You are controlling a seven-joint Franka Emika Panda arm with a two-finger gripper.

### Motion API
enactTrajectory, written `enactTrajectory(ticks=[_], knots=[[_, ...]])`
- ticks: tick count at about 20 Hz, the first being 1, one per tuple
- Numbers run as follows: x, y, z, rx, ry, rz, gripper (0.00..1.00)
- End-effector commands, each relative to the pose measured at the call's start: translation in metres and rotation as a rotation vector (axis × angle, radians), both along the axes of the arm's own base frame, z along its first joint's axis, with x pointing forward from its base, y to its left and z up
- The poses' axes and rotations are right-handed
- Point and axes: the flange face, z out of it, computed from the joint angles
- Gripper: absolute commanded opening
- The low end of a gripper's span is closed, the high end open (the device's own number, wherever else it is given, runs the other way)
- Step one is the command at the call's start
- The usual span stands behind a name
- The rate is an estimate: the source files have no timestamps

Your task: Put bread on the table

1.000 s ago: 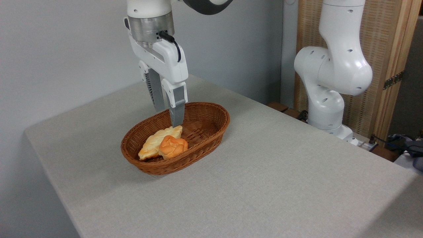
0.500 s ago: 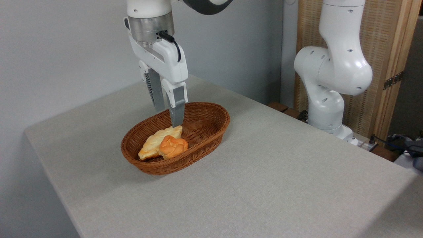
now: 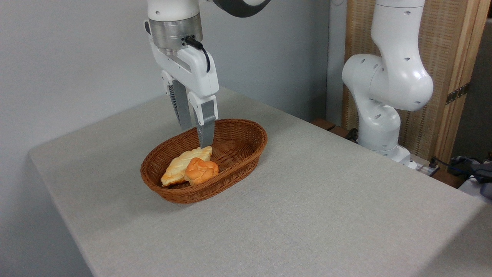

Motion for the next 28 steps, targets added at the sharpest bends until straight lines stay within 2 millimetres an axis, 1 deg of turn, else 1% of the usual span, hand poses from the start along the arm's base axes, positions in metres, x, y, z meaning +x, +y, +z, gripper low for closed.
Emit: enactTrajectory(ticks=[1,7,9,11,14,16,21,22,25,27,28], knots=[[-0.002,-0.004,0.0,-0.001,0.018,0.003,1.0],[-0.002,-0.007,-0.003,0.001,0.007,-0.011,1.0],[0.001,-0.007,-0.012,0.005,-0.019,-0.012,1.0],[0.002,-0.007,-0.032,0.001,-0.055,-0.006,1.0],[-0.002,-0.007,-0.051,0.004,-0.049,-0.021,1.0],[-0.005,-0.009,-0.06,0.009,-0.035,-0.054,1.0],[-0.007,-0.015,-0.071,0.01,-0.033,-0.073,1.0],[-0.008,-0.019,-0.078,0.009,-0.042,-0.083,1.0],[-0.01,-0.024,-0.093,0.009,-0.057,-0.103,1.0],[-0.01,-0.026,-0.096,0.009,-0.059,-0.107,1.0],[-0.011,-0.029,-0.097,0.008,-0.057,-0.115,1.0]])
